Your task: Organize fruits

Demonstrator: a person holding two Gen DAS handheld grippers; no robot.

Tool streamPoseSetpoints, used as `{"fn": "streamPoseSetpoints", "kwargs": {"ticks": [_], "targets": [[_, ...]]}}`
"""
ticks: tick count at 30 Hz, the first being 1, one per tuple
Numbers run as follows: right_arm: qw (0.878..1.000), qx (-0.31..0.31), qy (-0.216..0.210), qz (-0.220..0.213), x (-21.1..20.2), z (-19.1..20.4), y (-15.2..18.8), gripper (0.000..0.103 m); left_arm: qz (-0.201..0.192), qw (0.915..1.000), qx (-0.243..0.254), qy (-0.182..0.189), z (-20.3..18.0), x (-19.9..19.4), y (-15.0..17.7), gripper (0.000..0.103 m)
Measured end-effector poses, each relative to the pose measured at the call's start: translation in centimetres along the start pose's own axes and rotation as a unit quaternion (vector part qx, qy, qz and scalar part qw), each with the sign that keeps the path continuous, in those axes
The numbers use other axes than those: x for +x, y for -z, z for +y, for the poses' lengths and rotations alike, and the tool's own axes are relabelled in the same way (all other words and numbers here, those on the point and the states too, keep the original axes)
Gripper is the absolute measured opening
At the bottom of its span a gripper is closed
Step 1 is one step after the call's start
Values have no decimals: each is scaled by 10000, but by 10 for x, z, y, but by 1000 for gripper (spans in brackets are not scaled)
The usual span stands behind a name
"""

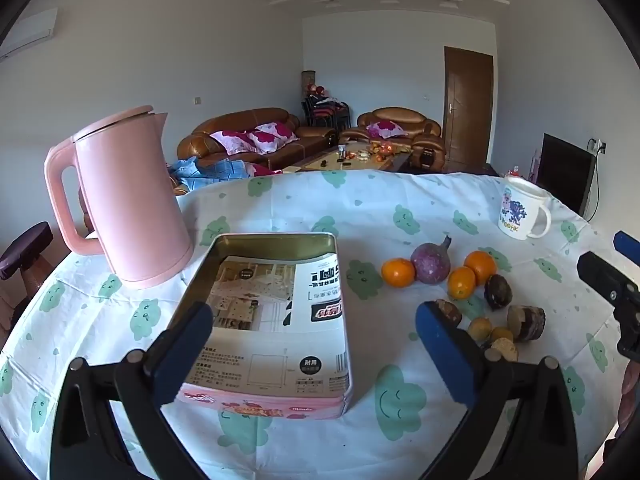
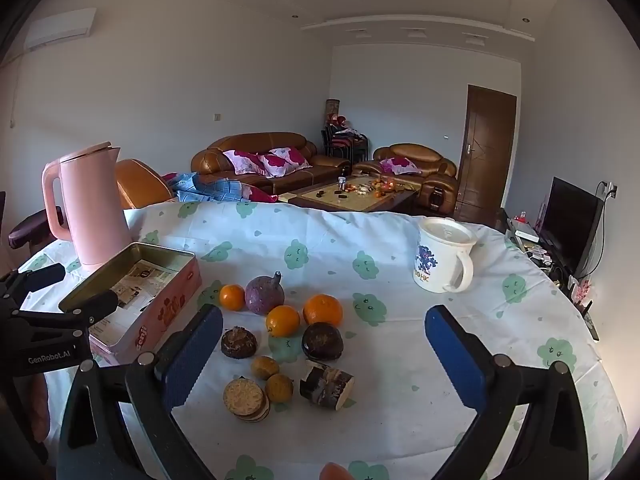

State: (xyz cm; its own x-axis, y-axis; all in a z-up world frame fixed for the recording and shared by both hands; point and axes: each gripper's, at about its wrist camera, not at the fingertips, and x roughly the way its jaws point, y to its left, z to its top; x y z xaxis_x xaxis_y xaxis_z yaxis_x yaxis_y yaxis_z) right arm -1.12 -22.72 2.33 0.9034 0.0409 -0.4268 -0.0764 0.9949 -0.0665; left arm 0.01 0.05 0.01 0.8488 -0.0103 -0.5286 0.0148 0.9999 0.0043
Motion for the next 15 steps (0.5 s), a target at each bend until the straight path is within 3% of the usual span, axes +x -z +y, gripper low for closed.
{"fn": "streamPoseSetpoints", "kwargs": {"ticks": [15], "targets": [[9997, 155, -49, 154, 8, -7, 12, 102, -174, 9994, 200, -206, -4, 0, -1, 103]]}}
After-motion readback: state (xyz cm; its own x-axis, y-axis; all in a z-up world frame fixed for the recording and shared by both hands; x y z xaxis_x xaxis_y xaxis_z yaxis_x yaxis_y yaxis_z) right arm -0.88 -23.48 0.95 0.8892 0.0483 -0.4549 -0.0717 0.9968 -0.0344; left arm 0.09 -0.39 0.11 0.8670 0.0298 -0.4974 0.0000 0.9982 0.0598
